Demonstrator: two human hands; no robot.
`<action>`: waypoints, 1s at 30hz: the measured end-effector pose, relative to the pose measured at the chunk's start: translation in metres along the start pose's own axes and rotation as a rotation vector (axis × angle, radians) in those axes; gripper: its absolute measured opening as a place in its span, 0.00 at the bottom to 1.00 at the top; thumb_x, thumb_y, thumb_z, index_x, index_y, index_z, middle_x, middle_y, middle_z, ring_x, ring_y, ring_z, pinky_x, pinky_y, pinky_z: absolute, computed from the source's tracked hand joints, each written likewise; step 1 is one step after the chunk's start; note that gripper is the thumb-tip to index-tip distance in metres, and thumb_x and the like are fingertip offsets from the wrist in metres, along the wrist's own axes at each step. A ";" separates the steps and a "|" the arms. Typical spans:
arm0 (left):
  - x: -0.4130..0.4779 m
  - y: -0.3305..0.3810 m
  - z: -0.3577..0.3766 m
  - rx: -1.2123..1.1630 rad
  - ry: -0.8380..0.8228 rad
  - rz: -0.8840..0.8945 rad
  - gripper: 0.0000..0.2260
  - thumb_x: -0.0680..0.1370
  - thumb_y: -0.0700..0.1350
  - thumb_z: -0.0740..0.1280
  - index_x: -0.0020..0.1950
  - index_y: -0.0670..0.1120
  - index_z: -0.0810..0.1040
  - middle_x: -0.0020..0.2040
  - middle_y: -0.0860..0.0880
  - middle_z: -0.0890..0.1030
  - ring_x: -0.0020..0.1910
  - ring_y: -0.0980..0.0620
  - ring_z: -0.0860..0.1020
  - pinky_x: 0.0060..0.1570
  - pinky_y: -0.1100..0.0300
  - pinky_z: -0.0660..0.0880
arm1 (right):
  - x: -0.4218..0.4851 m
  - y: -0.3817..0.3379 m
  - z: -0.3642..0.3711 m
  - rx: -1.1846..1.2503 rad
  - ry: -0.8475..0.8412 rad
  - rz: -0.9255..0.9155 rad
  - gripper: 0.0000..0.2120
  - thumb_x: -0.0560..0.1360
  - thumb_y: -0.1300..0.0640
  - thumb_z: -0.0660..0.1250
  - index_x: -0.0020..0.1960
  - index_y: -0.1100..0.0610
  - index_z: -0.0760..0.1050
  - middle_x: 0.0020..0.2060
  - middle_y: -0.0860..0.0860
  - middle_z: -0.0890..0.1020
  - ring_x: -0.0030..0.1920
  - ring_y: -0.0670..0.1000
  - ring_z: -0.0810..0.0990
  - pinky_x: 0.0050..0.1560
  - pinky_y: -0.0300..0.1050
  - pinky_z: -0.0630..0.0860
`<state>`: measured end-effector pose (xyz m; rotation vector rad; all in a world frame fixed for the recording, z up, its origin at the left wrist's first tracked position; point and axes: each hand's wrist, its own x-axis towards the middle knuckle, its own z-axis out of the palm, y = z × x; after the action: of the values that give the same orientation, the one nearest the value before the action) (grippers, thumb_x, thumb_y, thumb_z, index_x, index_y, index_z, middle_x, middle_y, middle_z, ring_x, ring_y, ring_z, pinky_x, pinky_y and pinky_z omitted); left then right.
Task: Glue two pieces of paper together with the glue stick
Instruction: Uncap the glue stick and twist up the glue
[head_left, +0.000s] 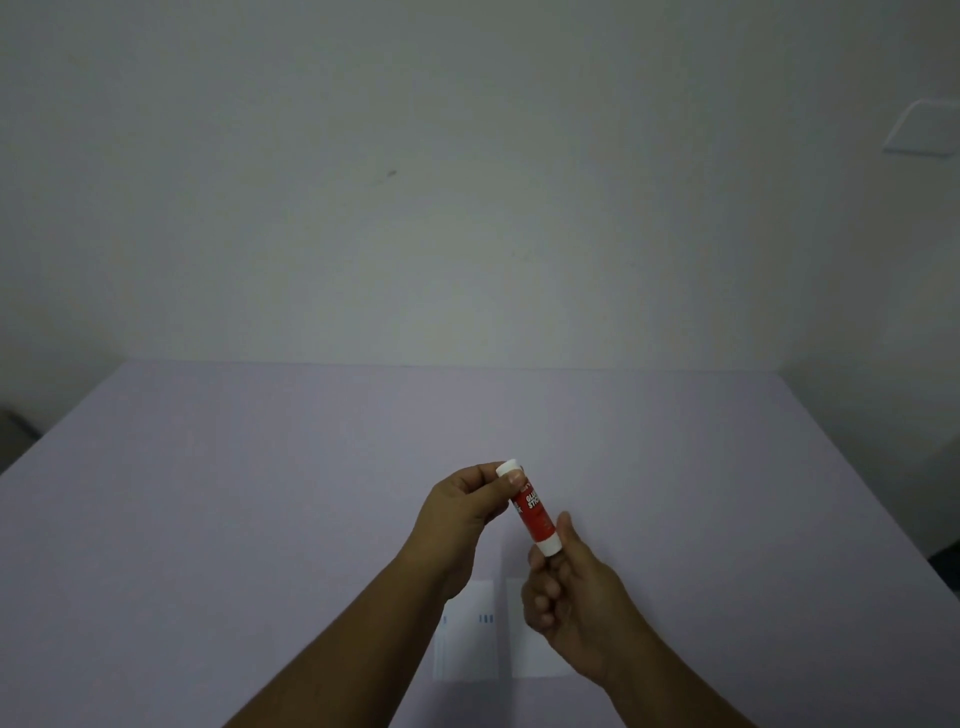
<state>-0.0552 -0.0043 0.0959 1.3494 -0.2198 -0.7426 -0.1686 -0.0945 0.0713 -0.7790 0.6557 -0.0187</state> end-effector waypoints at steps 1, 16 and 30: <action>0.000 0.000 0.000 0.003 0.000 0.000 0.14 0.74 0.46 0.69 0.56 0.40 0.80 0.53 0.44 0.83 0.57 0.46 0.79 0.55 0.60 0.74 | 0.001 0.000 0.000 -0.021 0.011 0.002 0.25 0.65 0.36 0.62 0.33 0.59 0.77 0.21 0.52 0.70 0.23 0.49 0.68 0.25 0.40 0.65; 0.001 0.000 0.001 0.038 0.020 -0.004 0.14 0.74 0.47 0.69 0.57 0.42 0.80 0.54 0.45 0.83 0.57 0.47 0.78 0.50 0.63 0.74 | 0.003 -0.004 -0.003 -0.046 0.058 0.004 0.25 0.70 0.39 0.61 0.39 0.62 0.80 0.27 0.55 0.79 0.28 0.51 0.77 0.29 0.41 0.75; -0.002 0.002 -0.001 0.027 0.014 -0.014 0.13 0.73 0.49 0.71 0.54 0.44 0.82 0.52 0.46 0.84 0.54 0.50 0.79 0.43 0.68 0.72 | -0.002 -0.002 0.003 -0.041 0.047 -0.064 0.23 0.68 0.42 0.64 0.44 0.63 0.79 0.29 0.55 0.79 0.30 0.51 0.77 0.31 0.41 0.77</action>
<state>-0.0555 -0.0022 0.0980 1.3827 -0.2102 -0.7436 -0.1677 -0.0934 0.0753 -0.8414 0.6773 -0.0827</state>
